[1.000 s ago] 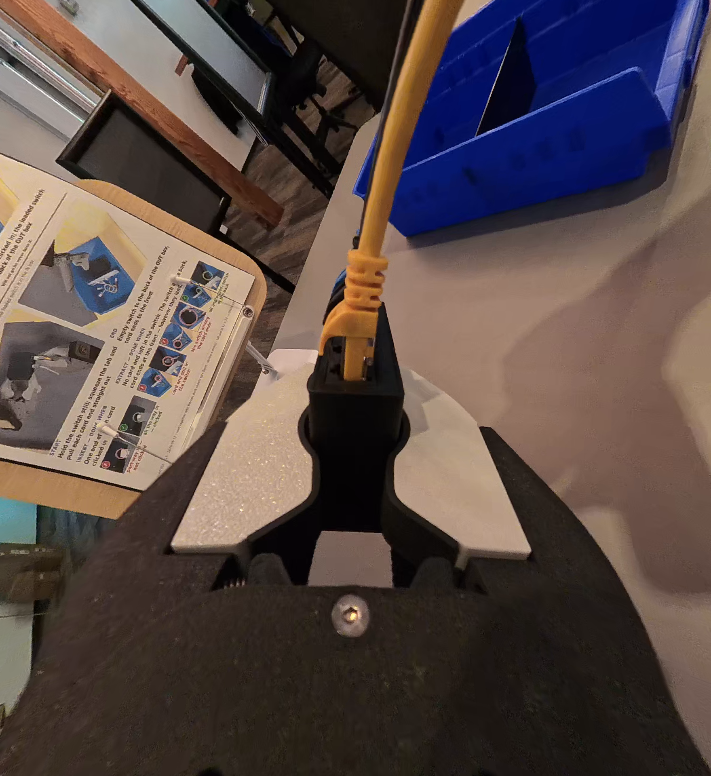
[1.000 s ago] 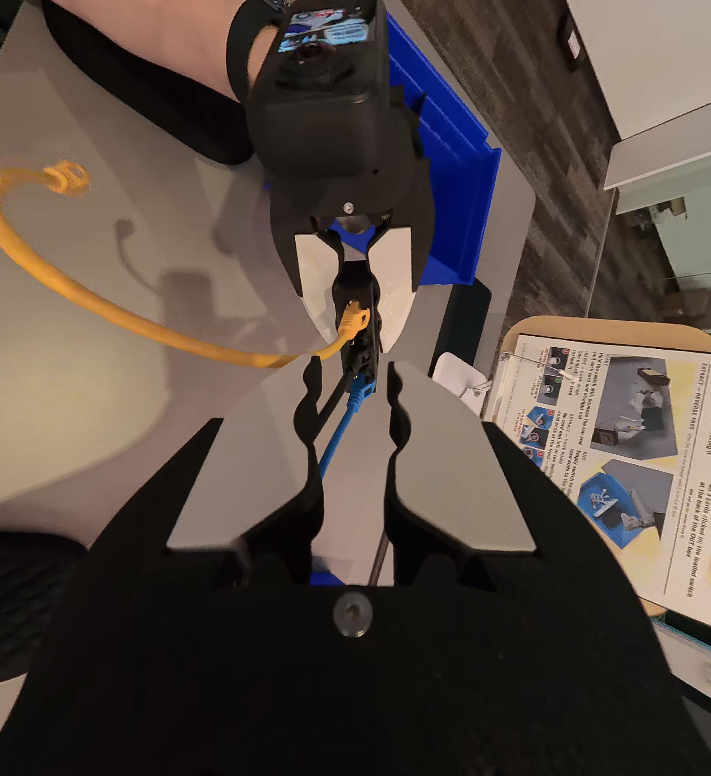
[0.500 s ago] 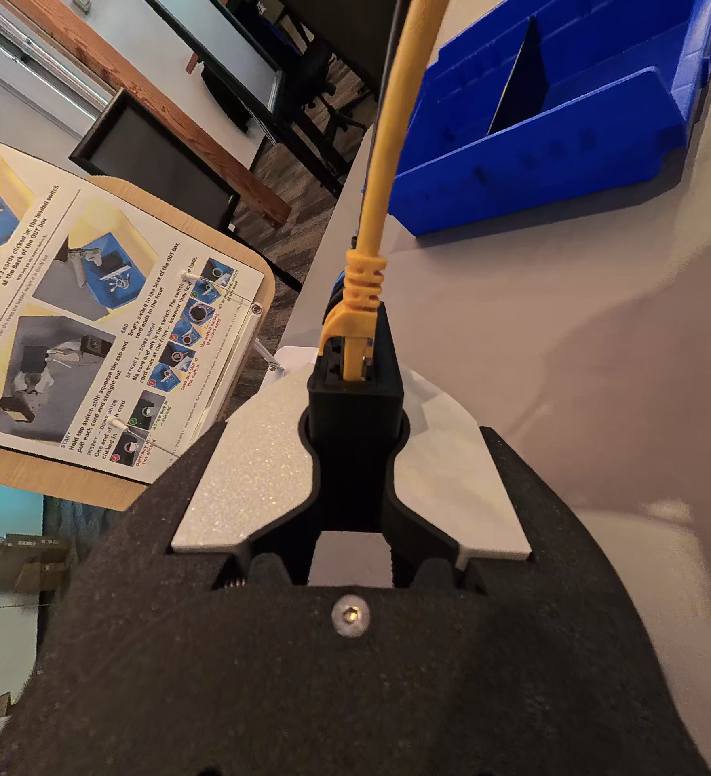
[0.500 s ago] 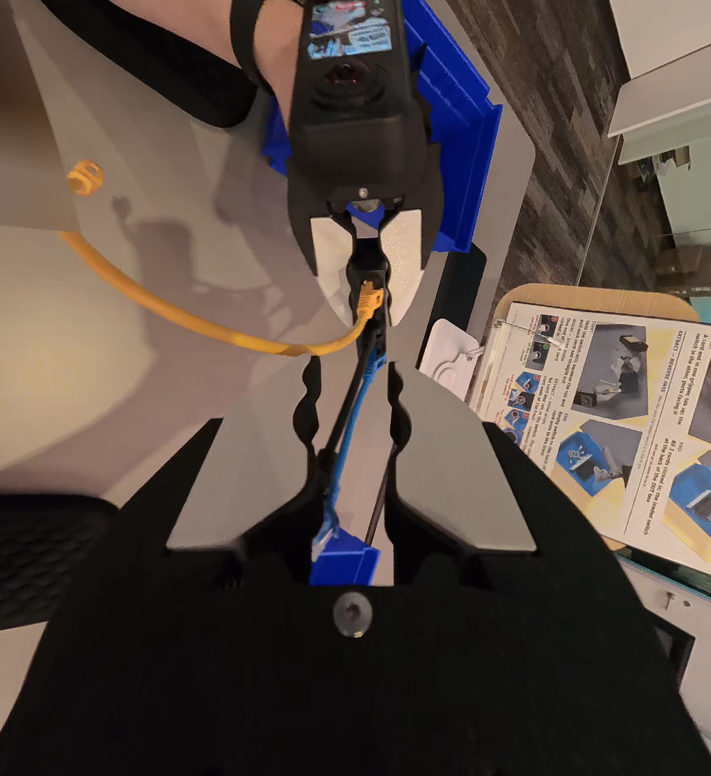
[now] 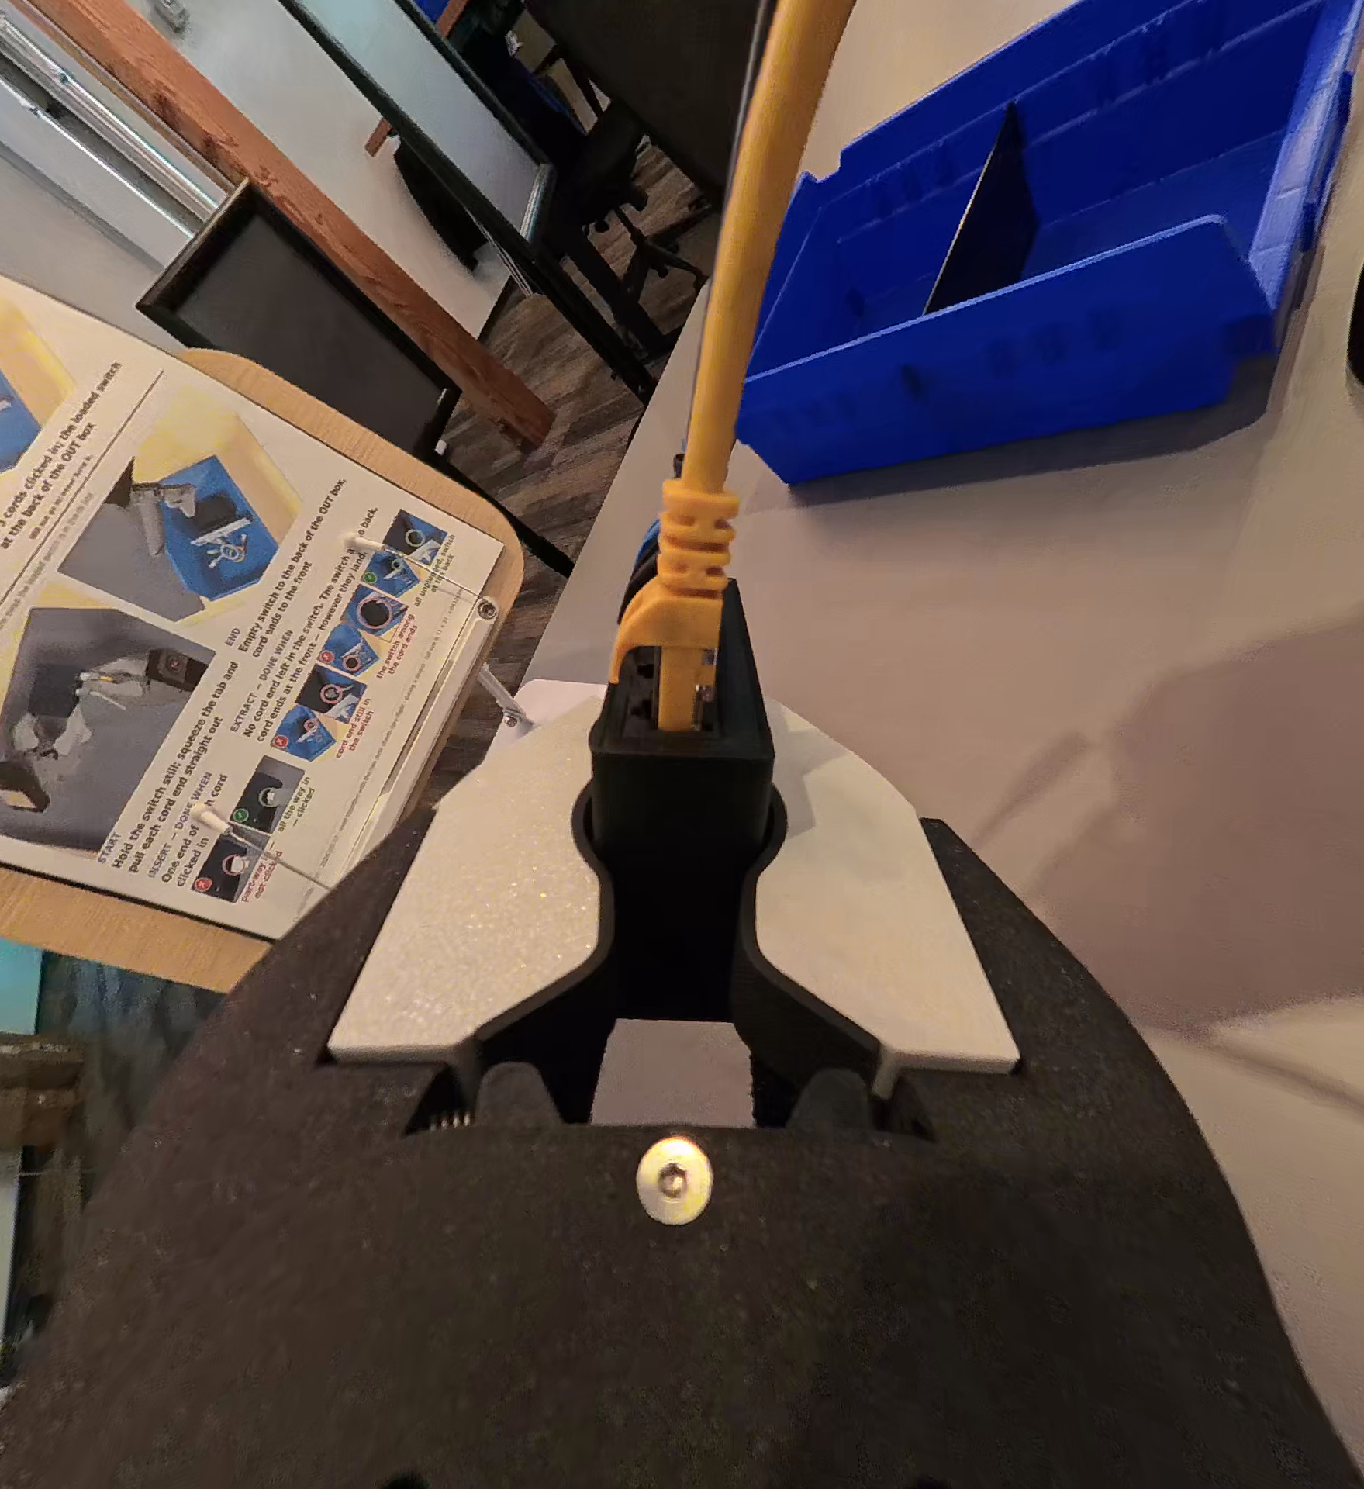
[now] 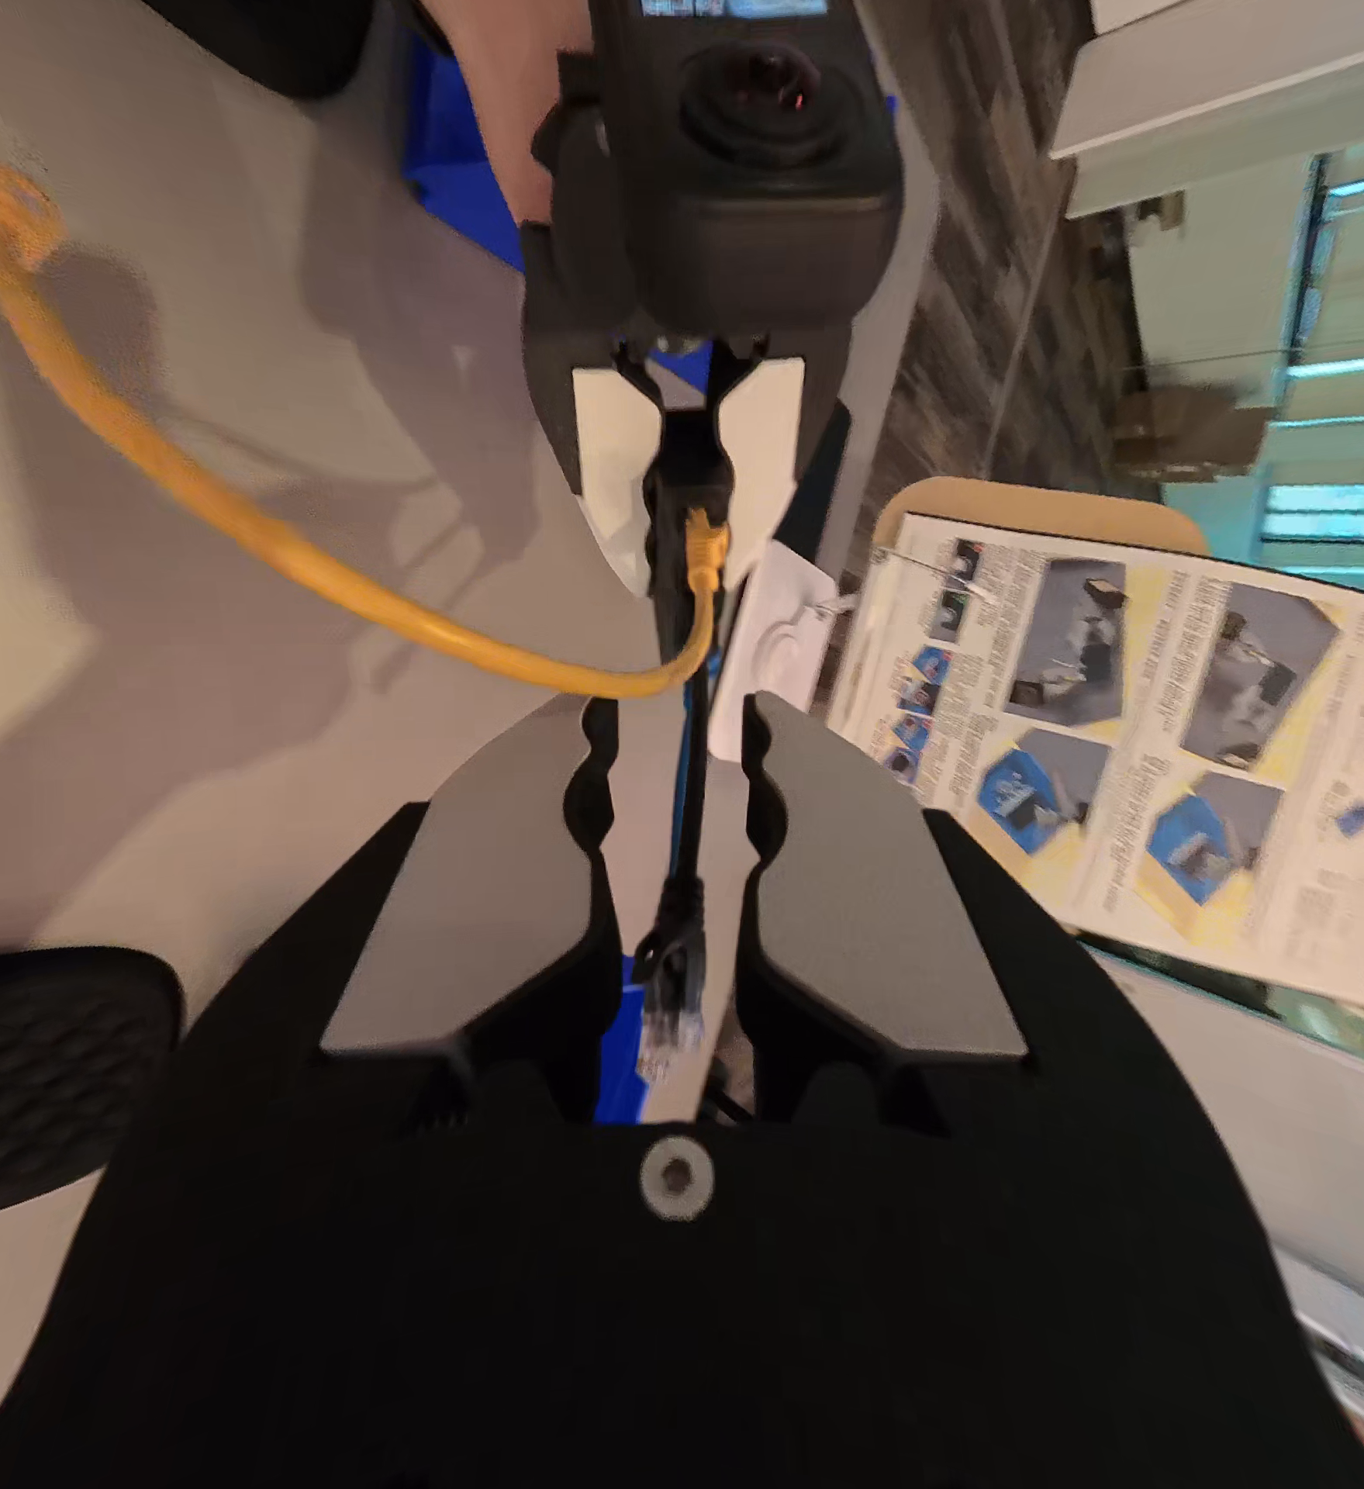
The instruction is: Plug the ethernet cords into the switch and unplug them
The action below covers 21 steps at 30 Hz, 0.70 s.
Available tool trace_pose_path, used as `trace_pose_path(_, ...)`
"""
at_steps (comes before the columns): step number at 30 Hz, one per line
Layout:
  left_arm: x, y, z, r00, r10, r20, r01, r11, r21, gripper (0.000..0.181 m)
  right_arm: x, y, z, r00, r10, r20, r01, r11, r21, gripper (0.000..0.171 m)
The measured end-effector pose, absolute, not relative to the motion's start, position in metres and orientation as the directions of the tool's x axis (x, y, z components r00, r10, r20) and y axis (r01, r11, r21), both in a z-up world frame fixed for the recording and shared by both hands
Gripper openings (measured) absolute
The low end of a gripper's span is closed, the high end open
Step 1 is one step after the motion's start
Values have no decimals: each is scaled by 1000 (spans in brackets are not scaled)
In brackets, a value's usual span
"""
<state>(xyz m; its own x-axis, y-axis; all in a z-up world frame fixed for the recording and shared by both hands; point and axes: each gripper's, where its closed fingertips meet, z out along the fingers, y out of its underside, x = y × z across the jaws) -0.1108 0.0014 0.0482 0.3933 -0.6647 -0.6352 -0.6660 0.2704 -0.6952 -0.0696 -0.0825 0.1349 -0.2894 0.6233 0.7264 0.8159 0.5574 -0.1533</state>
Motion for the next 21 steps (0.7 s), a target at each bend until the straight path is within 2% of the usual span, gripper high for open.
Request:
trace_pose_path(3,-104,-4,47,382,-689,-616,-649,275,-709,30,-75,-84,132,-335,686,646,800,570,-190,30)
trace_pose_path(8,-95,-11,47,377,-724,-578,-612,274,-742,30,-87,-82,127,-396,696,598,752,620,-224,30)
trace_pose_path(14,-88,-13,43,374,-730,-572,-609,273,-745,31,-93,-67,113,-431,696,574,760,623,-186,29)
trace_pose_path(21,-85,-15,53,396,-716,-575,-553,314,-772,29,-103,-61,101,-390,742,545,758,595,-268,26)
